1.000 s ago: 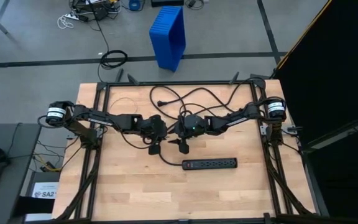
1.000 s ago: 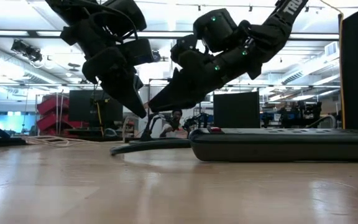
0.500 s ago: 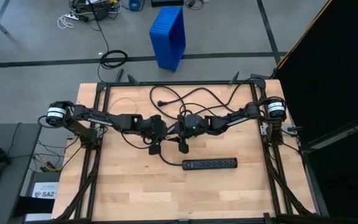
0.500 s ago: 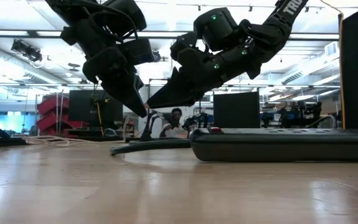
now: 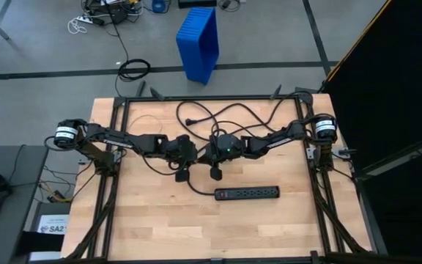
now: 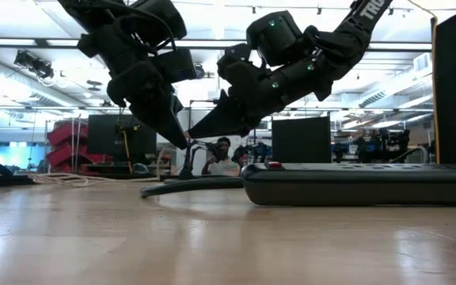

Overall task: Insert USB
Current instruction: Insert the pink charger cable into the white charger adapter

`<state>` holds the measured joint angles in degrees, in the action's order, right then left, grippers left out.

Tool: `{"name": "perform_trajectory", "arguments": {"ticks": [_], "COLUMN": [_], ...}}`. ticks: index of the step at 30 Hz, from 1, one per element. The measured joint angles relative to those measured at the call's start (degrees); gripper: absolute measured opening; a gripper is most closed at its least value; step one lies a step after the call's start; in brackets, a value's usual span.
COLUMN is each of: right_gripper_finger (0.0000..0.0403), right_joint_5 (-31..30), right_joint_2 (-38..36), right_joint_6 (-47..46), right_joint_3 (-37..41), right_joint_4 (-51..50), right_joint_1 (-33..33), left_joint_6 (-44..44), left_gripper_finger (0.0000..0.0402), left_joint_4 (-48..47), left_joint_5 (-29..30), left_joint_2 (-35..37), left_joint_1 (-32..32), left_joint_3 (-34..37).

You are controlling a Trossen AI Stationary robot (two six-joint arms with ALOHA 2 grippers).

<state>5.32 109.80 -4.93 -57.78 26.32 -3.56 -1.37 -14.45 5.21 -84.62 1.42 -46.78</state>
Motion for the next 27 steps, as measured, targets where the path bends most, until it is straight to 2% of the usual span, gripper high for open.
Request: {"name": "perform_trajectory", "arguments": {"ticks": [5,8,15,21,27], "right_gripper_finger": [0.0001,0.0001,0.0,0.0,0.0], "right_joint_5": [-0.12,0.87,4.15,4.97,6.22], "right_joint_2": [0.0,-0.02,-0.04,-0.04,-0.04], "right_joint_6": [-3.71,-5.7,-8.51,-9.03,-9.71], "right_joint_3": [0.0,0.0,0.0,0.0,0.0], "right_joint_4": [0.49,1.21,2.27,2.56,4.13], "right_joint_1": [-2.18,-3.27,-4.82,-4.84,-4.96], "left_joint_6": [0.27,-0.3,-4.79,-7.16,-7.39], "left_gripper_finger": [0.0028,0.003,0.0031,0.0035,0.0098], "left_joint_4": [-7.18,-7.4,-4.51,-2.65,-2.81], "left_joint_5": [13.47,17.89,24.03,25.25,25.27], "left_joint_2": [0.41,0.42,0.37,0.37,0.37], "left_joint_1": [-0.78,-1.57,-4.86,-6.57,-7.48], "left_joint_3": [-2.22,-2.74,-2.78,-2.85,-2.85]}}
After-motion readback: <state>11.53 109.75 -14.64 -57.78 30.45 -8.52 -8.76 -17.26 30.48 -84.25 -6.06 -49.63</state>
